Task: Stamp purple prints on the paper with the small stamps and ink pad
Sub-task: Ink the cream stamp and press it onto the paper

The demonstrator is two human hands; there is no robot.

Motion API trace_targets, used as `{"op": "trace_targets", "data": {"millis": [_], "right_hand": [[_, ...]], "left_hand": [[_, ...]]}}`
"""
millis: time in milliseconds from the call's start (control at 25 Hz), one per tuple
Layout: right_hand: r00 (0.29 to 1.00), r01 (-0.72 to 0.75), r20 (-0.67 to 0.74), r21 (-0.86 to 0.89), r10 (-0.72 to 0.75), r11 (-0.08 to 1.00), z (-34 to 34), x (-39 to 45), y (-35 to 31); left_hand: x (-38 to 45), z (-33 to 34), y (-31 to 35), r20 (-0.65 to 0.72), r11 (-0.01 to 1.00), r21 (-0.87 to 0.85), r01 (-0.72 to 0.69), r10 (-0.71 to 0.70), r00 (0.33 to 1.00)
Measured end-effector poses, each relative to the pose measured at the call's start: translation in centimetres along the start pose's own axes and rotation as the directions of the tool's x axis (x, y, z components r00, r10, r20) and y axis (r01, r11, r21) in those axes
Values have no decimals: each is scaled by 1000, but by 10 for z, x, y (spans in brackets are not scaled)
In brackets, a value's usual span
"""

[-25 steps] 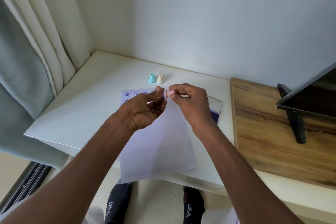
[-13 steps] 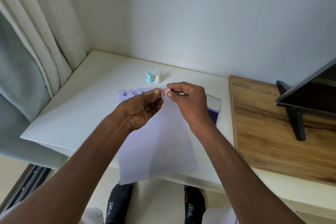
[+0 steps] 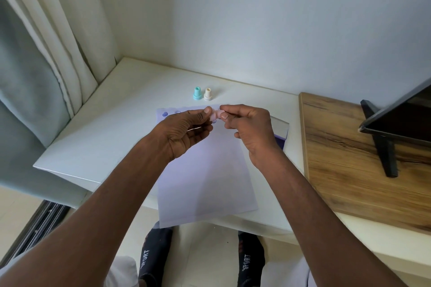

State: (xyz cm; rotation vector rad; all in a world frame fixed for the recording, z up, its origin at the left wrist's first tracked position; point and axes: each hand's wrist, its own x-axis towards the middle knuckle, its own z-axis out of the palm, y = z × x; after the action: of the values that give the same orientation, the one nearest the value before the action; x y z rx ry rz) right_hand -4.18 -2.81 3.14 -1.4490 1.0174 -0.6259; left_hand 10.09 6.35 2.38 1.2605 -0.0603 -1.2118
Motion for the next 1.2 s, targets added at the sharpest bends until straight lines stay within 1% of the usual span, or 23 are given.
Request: {"op": "trace_targets", "data": {"millis": [200, 360, 480, 600, 680, 840, 960, 1000, 1040, 1080, 1120, 1160, 1200], "right_hand": [[992, -121, 53, 71, 118, 990, 5, -3, 1], [956, -287, 138, 244, 260, 926, 9, -1, 4], [936, -339, 204, 292, 289, 894, 9, 2, 4], [921, -373, 248, 324, 302, 870, 9, 3, 4], [900, -422, 287, 387, 328, 820, 7, 5, 2], [843, -537, 337, 516, 419, 667, 1, 8, 2], [818, -569, 337, 589, 466, 574, -4, 12, 7], [823, -558, 314, 600, 473, 573, -7, 13, 8], [837, -533, 270, 595, 475, 601, -10, 15, 7], [859, -495, 209, 573, 468, 653, -13, 17, 6], [886, -437, 119, 542, 449, 718, -16, 19, 6], [909, -361, -2, 498, 417, 789, -19, 24, 7], [922, -272, -140, 427, 360, 863, -20, 28, 8]], "left_hand": [[-3, 0, 2, -23, 999, 30, -31, 32, 999], [-5, 7, 3, -18, 998, 42, -55, 55, 998], [-4, 6, 2, 15, 993, 68, -101, 100, 995], [-4, 5, 2, 29, 977, 155, -144, 141, 990], [-4, 5, 4, 49, 956, 213, -201, 195, 979], [-5, 14, 5, 92, 875, 351, -332, 321, 943], [-4, 18, 0, 86, 828, 451, -333, 331, 940], [-2, 19, -4, 72, 788, 527, -318, 332, 941], [0, 19, -8, 64, 711, 634, -304, 344, 937], [2, 17, -13, 77, 578, 762, -293, 368, 927], [4, 16, -16, 122, 402, 870, -285, 385, 915], [5, 15, -20, 182, 224, 934, -278, 371, 911], [5, 15, -22, 223, 84, 961, -265, 334, 916]]}}
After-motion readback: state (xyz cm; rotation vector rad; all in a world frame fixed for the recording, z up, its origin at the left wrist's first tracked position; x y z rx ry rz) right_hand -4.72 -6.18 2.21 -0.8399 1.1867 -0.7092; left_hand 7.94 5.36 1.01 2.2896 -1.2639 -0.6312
